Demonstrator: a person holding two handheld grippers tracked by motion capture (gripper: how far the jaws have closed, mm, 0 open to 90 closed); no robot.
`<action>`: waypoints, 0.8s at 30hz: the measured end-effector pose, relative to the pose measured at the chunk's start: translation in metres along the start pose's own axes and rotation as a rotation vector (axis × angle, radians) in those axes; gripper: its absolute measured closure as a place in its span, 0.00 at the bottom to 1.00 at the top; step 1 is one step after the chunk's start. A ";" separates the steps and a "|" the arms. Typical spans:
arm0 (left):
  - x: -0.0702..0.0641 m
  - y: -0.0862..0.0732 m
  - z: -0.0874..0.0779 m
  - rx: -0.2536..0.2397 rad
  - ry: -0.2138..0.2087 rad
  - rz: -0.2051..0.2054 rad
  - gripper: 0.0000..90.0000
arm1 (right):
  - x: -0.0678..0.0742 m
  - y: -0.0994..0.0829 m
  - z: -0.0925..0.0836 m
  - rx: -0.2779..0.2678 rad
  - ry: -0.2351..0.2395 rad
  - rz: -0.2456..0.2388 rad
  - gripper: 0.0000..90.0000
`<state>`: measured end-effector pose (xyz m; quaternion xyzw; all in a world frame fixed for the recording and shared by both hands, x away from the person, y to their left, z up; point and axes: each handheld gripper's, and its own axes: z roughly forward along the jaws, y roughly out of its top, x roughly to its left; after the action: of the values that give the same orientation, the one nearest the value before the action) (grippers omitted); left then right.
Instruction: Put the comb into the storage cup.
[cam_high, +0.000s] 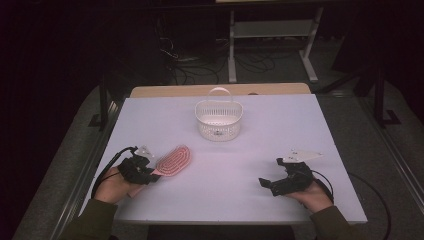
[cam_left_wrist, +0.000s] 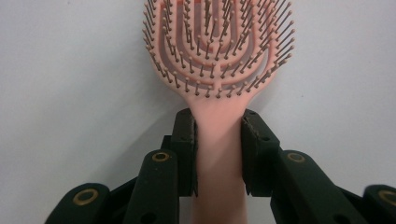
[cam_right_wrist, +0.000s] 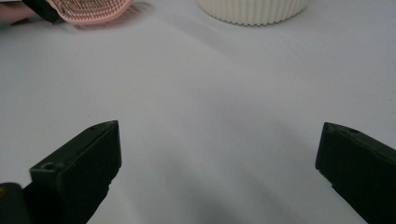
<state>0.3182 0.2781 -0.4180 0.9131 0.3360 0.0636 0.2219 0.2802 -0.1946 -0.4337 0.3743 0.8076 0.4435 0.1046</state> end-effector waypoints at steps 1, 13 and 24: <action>0.000 0.000 -0.001 -0.008 -0.001 0.002 0.78 | 0.000 0.000 0.000 0.000 0.000 0.001 0.00; -0.005 0.005 -0.010 -0.101 -0.029 -0.003 0.78 | 0.000 0.000 0.000 0.000 0.000 0.000 0.00; -0.013 0.012 -0.017 -0.233 -0.067 0.005 0.78 | 0.000 0.000 0.000 0.002 0.003 -0.001 0.00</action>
<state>0.3111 0.2678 -0.3972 0.8837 0.3164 0.0721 0.3374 0.2803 -0.1949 -0.4341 0.3731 0.8084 0.4434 0.1032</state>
